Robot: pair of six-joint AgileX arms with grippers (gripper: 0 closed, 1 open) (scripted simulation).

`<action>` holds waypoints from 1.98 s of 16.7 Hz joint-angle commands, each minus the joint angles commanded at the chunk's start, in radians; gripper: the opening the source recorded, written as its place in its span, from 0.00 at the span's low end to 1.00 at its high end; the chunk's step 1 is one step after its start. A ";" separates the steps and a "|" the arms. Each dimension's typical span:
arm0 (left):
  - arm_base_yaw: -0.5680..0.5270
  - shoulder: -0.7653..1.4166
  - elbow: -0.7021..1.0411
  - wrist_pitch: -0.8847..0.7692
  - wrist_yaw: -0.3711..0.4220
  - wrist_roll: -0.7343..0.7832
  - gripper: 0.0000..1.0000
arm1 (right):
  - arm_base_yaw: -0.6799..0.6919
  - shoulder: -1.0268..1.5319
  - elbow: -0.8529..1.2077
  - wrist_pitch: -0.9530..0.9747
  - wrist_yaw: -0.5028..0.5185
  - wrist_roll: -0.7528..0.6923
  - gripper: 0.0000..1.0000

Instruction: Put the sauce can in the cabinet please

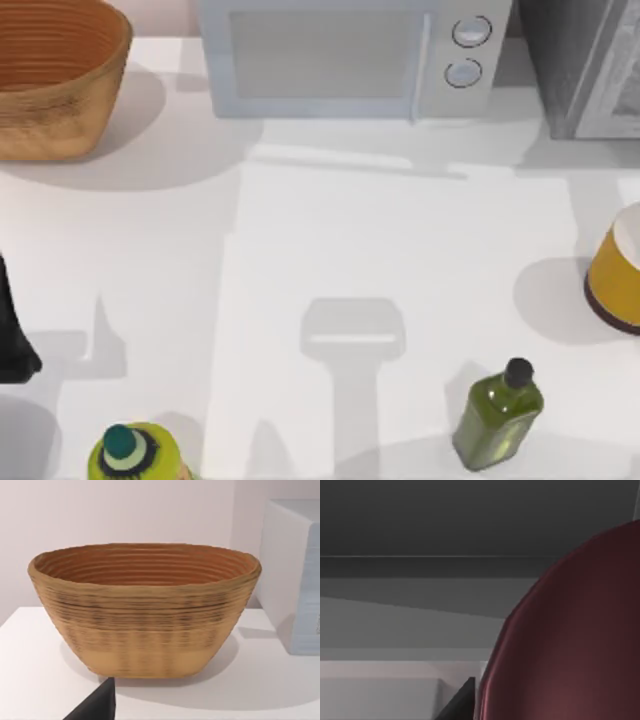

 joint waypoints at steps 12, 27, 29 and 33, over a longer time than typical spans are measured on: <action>0.000 0.000 0.000 0.000 0.000 0.000 1.00 | 0.043 0.284 0.397 -0.110 0.039 0.000 0.00; 0.000 0.000 0.000 0.000 0.000 0.000 1.00 | -0.046 0.797 0.830 -0.029 -0.040 0.001 0.00; 0.000 0.000 0.000 0.000 0.000 0.000 1.00 | -0.046 0.798 0.831 -0.029 -0.040 0.001 0.00; 0.000 0.000 0.000 0.000 0.000 0.000 1.00 | -0.046 0.798 0.831 -0.029 -0.040 0.001 0.15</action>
